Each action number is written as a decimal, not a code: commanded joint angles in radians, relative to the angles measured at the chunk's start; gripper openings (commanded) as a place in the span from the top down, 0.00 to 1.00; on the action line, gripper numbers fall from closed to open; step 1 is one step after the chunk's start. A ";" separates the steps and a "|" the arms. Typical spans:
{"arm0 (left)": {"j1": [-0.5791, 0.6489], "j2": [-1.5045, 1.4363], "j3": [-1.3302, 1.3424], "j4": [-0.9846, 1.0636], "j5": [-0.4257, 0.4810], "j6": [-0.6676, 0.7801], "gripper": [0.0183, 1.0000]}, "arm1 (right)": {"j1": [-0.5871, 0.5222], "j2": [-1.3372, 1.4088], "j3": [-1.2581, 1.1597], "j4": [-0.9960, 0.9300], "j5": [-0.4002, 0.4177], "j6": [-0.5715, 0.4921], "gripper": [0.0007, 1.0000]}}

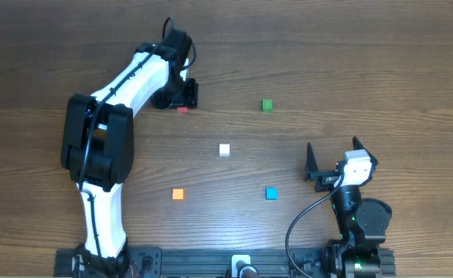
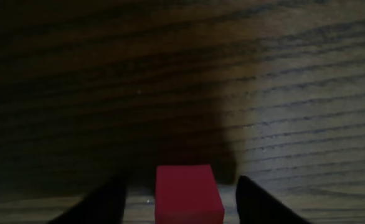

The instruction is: Stack Cubes

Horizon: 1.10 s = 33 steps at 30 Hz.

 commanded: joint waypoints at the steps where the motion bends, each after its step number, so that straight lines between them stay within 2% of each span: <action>1: -0.002 0.018 0.021 -0.001 -0.016 0.002 0.56 | 0.004 -0.007 -0.006 -0.004 -0.004 -0.005 0.01; 8: -0.011 0.018 0.021 0.000 -0.030 0.001 0.71 | 0.004 -0.007 -0.006 -0.004 -0.004 -0.005 0.01; 11: -0.016 0.017 0.021 -0.002 -0.031 -0.002 0.84 | 0.004 -0.007 -0.006 -0.004 -0.004 -0.005 0.01; 13: -0.019 0.016 0.021 -0.007 -0.029 -0.002 0.89 | 0.004 -0.007 -0.006 -0.004 -0.004 -0.005 0.01; 21: -0.075 -0.108 0.021 -0.036 -0.016 -0.060 0.95 | 0.004 -0.007 -0.006 -0.004 -0.004 -0.005 0.01; 26: -0.136 -0.254 0.019 -0.139 -0.019 -0.174 0.98 | 0.004 -0.007 -0.006 -0.004 -0.004 -0.005 0.01; 33: -0.330 -0.350 -0.053 -0.177 -0.042 -0.320 0.98 | 0.004 -0.007 -0.006 -0.004 -0.004 -0.005 0.01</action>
